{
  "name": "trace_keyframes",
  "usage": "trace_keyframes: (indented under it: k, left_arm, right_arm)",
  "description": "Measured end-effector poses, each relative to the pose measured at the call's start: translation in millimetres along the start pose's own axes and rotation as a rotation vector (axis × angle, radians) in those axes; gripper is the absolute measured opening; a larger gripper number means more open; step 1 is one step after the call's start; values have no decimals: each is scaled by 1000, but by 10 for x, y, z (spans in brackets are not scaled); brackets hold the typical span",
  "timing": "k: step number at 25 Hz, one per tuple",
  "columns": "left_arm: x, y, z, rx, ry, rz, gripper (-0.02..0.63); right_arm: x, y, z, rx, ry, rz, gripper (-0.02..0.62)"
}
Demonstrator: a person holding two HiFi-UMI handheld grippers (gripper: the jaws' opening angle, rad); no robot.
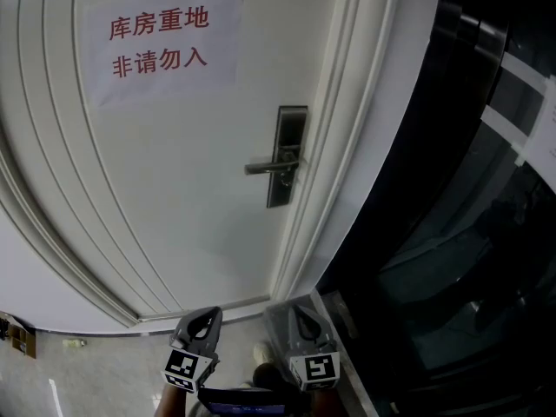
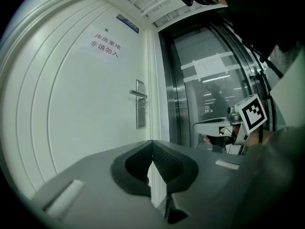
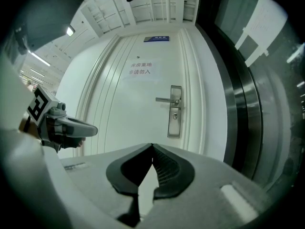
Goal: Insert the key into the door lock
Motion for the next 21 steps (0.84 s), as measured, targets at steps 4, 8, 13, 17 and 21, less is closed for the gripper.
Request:
trace_keyframes:
  k: [4,8,13,17,21]
  left_arm:
    - [5,-12,11,-1,4,4,2]
    - [-6,-23,8,-2,4,6,2]
    - [-46,-20,15,-6,5,2,2]
    - [-63,-27,15,-5,8,1,2]
    - [-85,-37,15,-6,11,1,2]
  right_arm:
    - [4,5,0,-3,5,1,2]
    - [6,-10,8,-6,3,4,2]
    - [-22,-49,16,-4,1,-2,2]
    - [-34,-71,21,-9,-2,-5,2]
    - [-48,-96,43,-12,0,-9,2]
Point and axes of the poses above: the fingertips, and each gripper's own axes: y backward along the fingers, x to its right, z out of its underside, the point moved 7 cm from there along y, backward along the fingers, and after that the axes turned 15 degrees about x, right-handed, at the moved point
